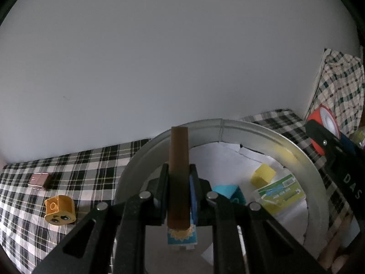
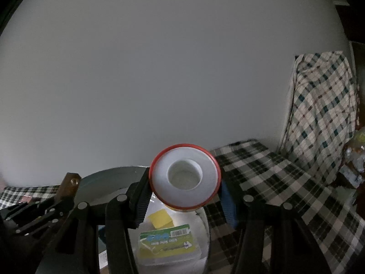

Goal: Organize rigid objects
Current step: 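Lower the brush with the left tool while the right tool lowers the tape roll over the tin, then open both tools to drop the brush and tape roll into the tin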

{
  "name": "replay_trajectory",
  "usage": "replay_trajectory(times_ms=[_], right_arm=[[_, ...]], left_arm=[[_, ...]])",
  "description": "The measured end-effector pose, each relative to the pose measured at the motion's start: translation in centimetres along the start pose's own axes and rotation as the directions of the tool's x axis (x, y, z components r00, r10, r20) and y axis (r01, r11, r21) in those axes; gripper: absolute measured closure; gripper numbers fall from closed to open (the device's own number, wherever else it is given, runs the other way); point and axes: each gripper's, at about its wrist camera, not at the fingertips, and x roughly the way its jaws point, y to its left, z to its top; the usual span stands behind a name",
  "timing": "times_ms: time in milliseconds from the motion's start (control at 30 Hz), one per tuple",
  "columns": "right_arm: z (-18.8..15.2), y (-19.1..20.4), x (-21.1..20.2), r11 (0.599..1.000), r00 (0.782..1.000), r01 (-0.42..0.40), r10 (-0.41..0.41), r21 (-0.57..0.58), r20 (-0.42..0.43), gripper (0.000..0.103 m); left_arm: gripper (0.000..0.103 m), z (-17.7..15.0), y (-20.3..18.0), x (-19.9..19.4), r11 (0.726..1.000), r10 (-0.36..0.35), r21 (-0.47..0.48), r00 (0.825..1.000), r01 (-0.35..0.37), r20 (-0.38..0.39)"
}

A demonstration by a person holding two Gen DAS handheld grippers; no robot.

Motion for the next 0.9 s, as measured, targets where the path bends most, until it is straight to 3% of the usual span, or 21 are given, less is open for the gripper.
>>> replay_trajectory(times_ms=[233, 633, 667, 733, 767, 800, 867, 900], right_arm=[[-0.6, 0.7, 1.0, 0.999, 0.998, 0.003, -0.006, -0.038, -0.060, 0.046], [-1.1, 1.8, 1.4, 0.997, 0.995, -0.022, 0.015, -0.077, -0.096, 0.046], [-1.1, 1.9, 1.4, 0.996, 0.995, -0.026, 0.018, -0.081, -0.099, 0.046], [-1.3, 2.2, 1.6, 0.996, 0.994, -0.035, 0.025, -0.086, -0.106, 0.046], [-1.4, 2.3, 1.6, 0.996, 0.994, -0.038, 0.028, -0.085, -0.108, 0.046], [-1.5, 2.3, 1.7, 0.996, 0.993, -0.042, 0.032, -0.084, -0.112, 0.045], [-1.4, 2.1, 1.5, 0.997, 0.994, -0.044, 0.037, -0.064, -0.105, 0.037], [-1.4, 1.9, 1.5, 0.998, 0.994, -0.045, 0.040, -0.046, -0.105, 0.022]], left_arm=[[0.089, -0.1, -0.9, 1.0, 0.998, 0.034, 0.050, 0.998, -0.031, -0.050], [0.086, 0.1, -1.3, 1.5, 0.990, 0.098, 0.113, 0.993, -0.090, -0.067], [0.082, 0.1, -1.2, 1.4, 0.990, 0.093, 0.109, 0.993, -0.086, -0.069], [0.052, 0.2, -1.3, 1.4, 0.990, 0.102, 0.100, 0.992, -0.095, -0.075], [0.023, 0.4, -1.2, 1.2, 0.990, 0.108, 0.098, 0.991, -0.100, -0.073], [0.004, 0.5, -1.3, 0.8, 0.989, 0.117, 0.098, 0.991, -0.111, -0.059], [0.001, 0.4, -1.7, 0.3, 0.982, 0.151, 0.114, 0.988, -0.147, -0.023], [0.001, 0.4, -1.9, 0.2, 0.982, 0.145, 0.123, 0.989, -0.142, -0.021]])
